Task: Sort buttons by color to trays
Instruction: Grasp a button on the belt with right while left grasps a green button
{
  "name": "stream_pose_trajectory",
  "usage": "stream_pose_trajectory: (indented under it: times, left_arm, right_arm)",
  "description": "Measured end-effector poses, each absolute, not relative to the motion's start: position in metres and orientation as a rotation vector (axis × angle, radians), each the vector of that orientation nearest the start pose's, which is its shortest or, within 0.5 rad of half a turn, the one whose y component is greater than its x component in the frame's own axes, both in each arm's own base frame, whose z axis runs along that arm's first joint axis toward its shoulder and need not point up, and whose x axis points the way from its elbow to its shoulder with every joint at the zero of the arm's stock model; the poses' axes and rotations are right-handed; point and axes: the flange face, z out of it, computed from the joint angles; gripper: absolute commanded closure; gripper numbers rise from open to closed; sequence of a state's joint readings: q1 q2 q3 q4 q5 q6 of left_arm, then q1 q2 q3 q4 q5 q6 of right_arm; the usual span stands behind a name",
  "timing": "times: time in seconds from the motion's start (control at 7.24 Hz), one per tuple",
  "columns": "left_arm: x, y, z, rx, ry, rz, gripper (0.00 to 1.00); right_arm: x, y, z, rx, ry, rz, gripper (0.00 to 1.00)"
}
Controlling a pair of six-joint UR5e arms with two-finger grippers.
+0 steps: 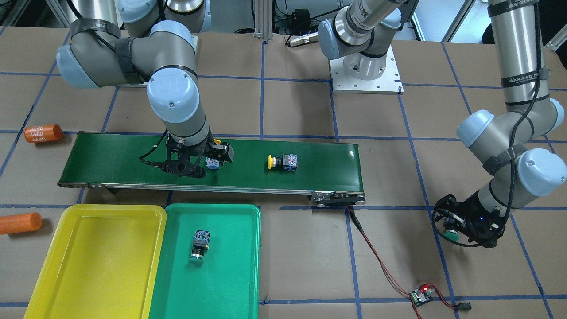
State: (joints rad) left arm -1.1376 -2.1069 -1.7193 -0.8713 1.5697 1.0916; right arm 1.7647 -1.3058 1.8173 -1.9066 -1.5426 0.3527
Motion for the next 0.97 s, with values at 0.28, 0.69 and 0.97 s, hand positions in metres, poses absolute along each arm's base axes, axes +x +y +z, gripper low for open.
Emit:
stream_pose_trajectory:
  times: [0.28,0.69,0.97]
  left_arm:
    - [0.155,-0.617,0.166,0.970,2.977,0.038,0.52]
    - [0.158,-0.617,0.167,0.955,2.975,0.039,1.00]
    - [0.148,-0.616,0.177,0.942,2.998,0.005,1.00]
  right_arm:
    - [0.235,-0.497,0.251,0.258,3.146,0.334,1.00]
    - [0.221,-0.501,0.252,0.286,3.155,0.347,1.00]
    - [0.191,-0.526,0.276,0.306,3.150,0.268,1.00]
